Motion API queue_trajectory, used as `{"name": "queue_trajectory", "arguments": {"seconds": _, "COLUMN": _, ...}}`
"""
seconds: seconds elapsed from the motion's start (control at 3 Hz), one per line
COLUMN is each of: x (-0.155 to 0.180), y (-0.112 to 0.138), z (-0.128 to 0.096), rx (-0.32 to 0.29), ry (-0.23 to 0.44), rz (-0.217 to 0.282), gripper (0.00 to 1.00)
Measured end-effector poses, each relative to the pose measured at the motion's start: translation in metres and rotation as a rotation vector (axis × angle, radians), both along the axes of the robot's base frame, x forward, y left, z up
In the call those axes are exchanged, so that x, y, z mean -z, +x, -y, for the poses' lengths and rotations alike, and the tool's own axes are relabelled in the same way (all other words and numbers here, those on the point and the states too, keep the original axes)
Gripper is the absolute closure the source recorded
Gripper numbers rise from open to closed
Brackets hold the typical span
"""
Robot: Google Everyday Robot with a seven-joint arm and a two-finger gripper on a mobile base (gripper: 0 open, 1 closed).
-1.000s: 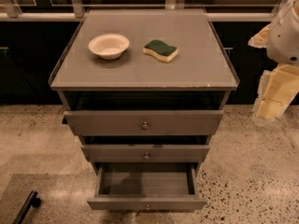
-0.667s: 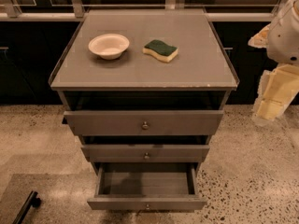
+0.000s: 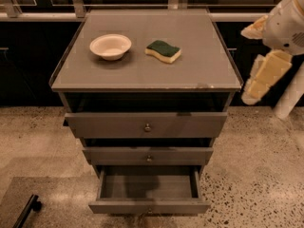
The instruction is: Place sponge into bottom drawer
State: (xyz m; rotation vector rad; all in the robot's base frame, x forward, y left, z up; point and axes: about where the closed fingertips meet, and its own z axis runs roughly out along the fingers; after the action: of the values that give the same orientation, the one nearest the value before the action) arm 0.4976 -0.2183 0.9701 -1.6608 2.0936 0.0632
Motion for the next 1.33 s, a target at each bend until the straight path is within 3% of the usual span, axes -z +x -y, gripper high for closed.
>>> {"name": "queue_trajectory", "arguments": {"seconds": 0.33, "x": 0.013, "y": 0.062, "z": -0.012, "rx": -0.015, "ry": 0.205, "rz": 0.024, "gripper": 0.0}}
{"name": "queue_trajectory", "arguments": {"seconds": 0.67, "x": 0.03, "y": 0.12, "z": -0.04, "rx": -0.021, "ry": 0.315, "rz": 0.024, "gripper": 0.0}}
{"name": "queue_trajectory", "arguments": {"seconds": 1.0, "x": 0.03, "y": 0.12, "z": -0.04, "rx": -0.021, "ry": 0.315, "rz": 0.024, "gripper": 0.0}}
{"name": "queue_trajectory", "arguments": {"seconds": 1.33, "x": 0.029, "y": 0.131, "z": -0.033, "rx": 0.018, "ry": 0.348, "rz": 0.068, "gripper": 0.0}}
